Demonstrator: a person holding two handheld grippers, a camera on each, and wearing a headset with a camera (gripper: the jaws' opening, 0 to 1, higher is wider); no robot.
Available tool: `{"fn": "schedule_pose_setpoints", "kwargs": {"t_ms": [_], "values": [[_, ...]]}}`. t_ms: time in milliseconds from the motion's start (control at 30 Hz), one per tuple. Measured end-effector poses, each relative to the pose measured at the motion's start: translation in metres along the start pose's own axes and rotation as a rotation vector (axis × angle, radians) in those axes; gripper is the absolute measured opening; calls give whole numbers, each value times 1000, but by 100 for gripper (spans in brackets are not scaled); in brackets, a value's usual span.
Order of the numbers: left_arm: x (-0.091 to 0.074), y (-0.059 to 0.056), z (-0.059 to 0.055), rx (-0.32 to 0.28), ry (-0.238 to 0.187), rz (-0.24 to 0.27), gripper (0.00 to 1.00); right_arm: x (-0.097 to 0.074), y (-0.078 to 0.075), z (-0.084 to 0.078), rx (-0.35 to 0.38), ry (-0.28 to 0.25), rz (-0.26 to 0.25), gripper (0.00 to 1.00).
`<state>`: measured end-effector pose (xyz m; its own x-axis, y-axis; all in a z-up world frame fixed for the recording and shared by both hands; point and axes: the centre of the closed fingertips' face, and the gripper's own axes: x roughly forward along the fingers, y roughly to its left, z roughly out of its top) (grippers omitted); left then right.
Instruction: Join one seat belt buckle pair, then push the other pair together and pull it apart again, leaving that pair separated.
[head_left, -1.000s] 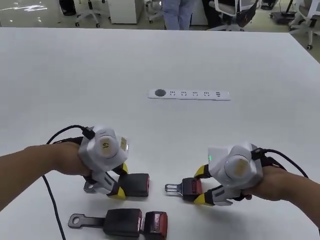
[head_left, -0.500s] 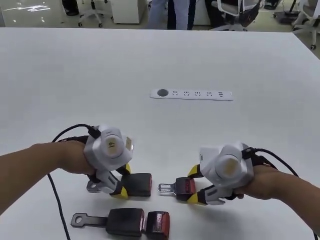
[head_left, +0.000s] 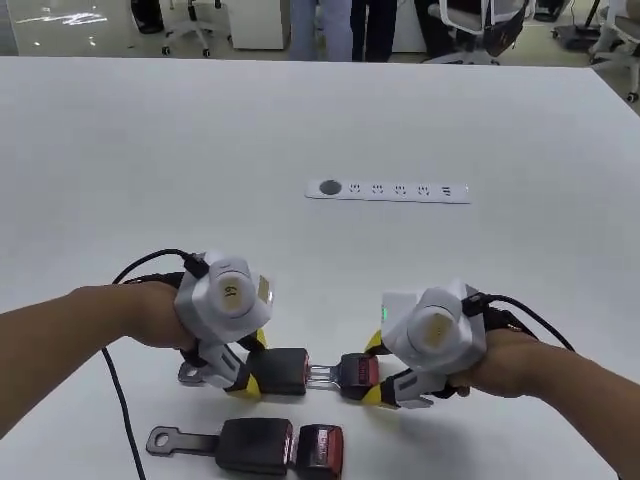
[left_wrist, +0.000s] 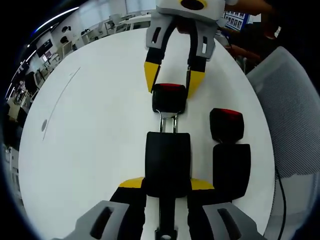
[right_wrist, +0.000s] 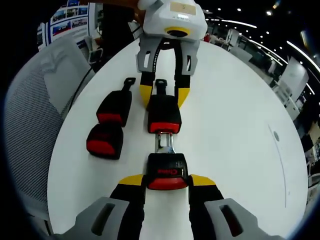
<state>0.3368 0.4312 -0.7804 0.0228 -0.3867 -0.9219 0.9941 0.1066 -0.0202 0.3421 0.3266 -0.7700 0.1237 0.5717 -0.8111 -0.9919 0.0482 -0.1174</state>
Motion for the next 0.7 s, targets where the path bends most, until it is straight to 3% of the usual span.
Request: {"fn": "schedule_pose_setpoints", "kwargs": {"t_ms": [433, 700], "values": [[0, 1, -2, -3, -4, 2, 33, 7, 5, 12, -6, -20, 6, 30], [0, 1, -1, -2, -13, 5, 32, 7, 4, 11, -16, -28, -9, 29]]}}
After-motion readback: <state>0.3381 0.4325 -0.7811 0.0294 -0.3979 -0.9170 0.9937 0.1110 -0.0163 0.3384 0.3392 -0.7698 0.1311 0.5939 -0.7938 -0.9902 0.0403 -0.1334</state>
